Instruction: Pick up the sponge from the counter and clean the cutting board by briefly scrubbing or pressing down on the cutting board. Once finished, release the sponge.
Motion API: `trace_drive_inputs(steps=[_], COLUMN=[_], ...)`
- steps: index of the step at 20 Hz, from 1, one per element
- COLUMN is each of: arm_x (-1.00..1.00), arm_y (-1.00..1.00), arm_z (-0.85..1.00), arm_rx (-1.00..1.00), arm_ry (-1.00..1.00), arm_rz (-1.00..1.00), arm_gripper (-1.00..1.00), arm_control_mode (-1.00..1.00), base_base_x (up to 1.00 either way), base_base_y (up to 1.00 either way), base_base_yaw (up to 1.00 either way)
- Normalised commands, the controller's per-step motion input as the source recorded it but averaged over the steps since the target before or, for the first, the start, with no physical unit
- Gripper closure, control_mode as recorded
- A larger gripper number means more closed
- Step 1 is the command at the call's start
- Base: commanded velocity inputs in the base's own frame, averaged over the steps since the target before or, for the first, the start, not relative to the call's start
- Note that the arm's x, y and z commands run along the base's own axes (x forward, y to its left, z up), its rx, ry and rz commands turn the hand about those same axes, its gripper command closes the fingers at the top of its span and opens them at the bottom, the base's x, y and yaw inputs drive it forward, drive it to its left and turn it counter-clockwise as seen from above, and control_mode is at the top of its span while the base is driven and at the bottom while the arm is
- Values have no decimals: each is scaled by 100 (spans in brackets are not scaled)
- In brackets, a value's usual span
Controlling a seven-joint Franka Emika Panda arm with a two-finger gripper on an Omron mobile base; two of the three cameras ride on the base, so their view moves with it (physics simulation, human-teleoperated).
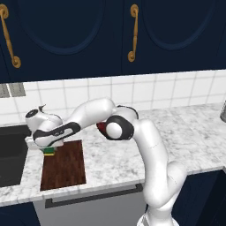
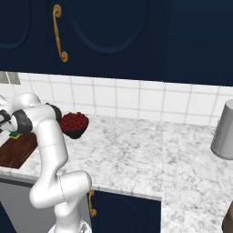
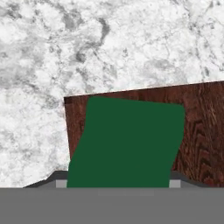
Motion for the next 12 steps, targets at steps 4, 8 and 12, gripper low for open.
trace_drive_inputs(steps=[4, 8, 12], arm_x=[0, 0, -11], arm_y=[-51, -32, -41], arm_z=[-25, -22, -12], arm_rx=[0, 0, 0], arm_ry=[11, 8, 0], arm_rz=[0, 0, 0], arm_gripper=[100, 100, 100], arm_control_mode=[-100, -100, -100], base_base_x=[0, 0, 0], base_base_y=[0, 0, 0], base_base_yaw=[0, 0, 0])
